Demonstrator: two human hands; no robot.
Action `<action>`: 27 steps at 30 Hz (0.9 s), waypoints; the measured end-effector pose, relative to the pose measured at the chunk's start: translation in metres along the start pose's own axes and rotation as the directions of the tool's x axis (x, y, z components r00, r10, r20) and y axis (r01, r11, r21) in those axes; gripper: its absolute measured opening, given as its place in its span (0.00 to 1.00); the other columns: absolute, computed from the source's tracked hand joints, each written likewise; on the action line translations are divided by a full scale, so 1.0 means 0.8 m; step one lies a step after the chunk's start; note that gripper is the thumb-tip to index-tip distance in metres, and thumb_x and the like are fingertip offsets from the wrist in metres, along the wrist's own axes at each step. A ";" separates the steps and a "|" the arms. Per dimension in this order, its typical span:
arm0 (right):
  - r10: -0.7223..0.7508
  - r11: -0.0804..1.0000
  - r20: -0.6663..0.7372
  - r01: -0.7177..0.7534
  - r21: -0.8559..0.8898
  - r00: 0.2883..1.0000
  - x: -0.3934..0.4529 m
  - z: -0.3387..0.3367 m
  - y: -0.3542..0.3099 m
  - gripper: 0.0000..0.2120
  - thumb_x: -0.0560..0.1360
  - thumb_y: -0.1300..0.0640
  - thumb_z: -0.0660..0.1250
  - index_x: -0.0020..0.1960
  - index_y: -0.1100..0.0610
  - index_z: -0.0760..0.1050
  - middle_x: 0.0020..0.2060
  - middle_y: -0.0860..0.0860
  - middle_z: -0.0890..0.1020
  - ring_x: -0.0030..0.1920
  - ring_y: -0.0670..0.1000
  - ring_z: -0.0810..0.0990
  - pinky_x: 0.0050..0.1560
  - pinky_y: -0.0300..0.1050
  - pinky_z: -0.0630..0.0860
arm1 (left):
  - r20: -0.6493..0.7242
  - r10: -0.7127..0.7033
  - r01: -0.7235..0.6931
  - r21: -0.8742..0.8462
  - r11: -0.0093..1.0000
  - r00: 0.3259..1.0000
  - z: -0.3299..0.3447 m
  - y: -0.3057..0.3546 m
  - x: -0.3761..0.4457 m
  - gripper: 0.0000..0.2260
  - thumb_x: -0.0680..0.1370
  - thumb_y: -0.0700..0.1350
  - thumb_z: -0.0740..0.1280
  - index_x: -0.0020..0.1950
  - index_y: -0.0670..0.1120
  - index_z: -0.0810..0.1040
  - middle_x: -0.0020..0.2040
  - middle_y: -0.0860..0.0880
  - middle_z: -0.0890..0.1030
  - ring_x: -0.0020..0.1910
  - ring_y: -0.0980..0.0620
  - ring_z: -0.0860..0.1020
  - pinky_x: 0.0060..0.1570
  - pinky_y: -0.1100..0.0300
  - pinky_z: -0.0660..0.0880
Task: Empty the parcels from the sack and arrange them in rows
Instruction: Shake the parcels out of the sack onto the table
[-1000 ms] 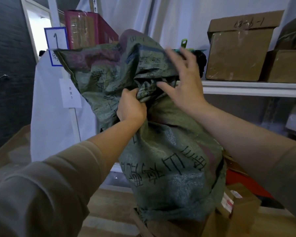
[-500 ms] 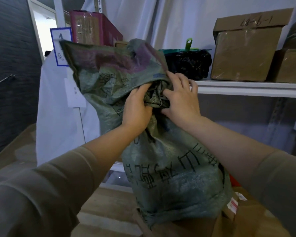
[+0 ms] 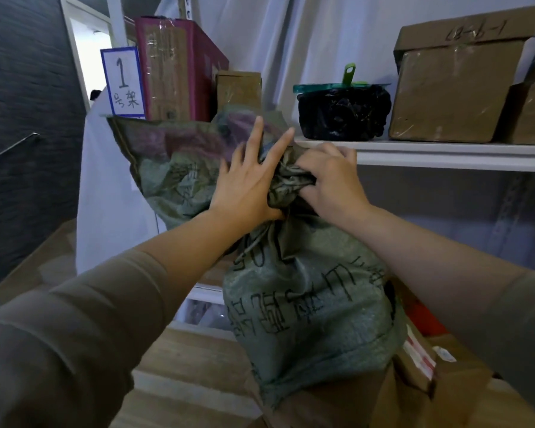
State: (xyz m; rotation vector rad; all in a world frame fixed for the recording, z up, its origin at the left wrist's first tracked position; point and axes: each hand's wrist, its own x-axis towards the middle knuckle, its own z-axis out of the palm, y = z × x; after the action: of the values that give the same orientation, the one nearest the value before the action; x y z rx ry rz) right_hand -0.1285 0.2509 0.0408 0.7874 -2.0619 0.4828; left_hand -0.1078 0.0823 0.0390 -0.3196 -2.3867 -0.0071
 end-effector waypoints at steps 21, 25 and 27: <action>0.659 0.693 0.482 -0.715 -0.092 0.577 -0.100 0.052 0.081 0.32 0.70 0.50 0.78 0.69 0.57 0.68 0.65 0.56 0.75 0.62 0.59 0.76 0.62 0.49 0.74 | -0.254 -0.300 0.146 -0.488 0.860 0.920 0.042 -0.031 -0.014 0.20 0.72 0.32 0.63 0.59 0.50 0.80 0.57 0.48 0.82 0.55 0.43 0.79 0.52 0.45 0.78; 0.573 0.725 0.528 -0.688 0.031 0.627 -0.088 0.053 0.071 0.52 0.69 0.48 0.78 0.80 0.52 0.48 0.72 0.53 0.64 0.70 0.57 0.69 0.71 0.51 0.68 | -0.261 -0.325 0.144 -0.537 0.831 0.909 0.044 -0.037 -0.019 0.21 0.70 0.31 0.62 0.57 0.50 0.80 0.55 0.49 0.83 0.54 0.46 0.80 0.53 0.47 0.79; 0.476 0.768 0.563 -0.631 0.108 0.675 -0.088 0.060 0.067 0.42 0.71 0.50 0.76 0.79 0.53 0.58 0.67 0.51 0.72 0.68 0.53 0.71 0.69 0.45 0.67 | -0.264 -0.347 0.147 -0.566 0.812 0.900 0.044 -0.038 -0.019 0.21 0.70 0.31 0.62 0.56 0.50 0.80 0.54 0.50 0.83 0.54 0.47 0.80 0.53 0.48 0.79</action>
State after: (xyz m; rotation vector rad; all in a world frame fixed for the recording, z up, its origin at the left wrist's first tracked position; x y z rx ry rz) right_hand -0.1625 0.2865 -0.0467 0.4398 -2.7931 1.0441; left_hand -0.1275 0.0531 0.0050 -0.2264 -2.0001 -0.8064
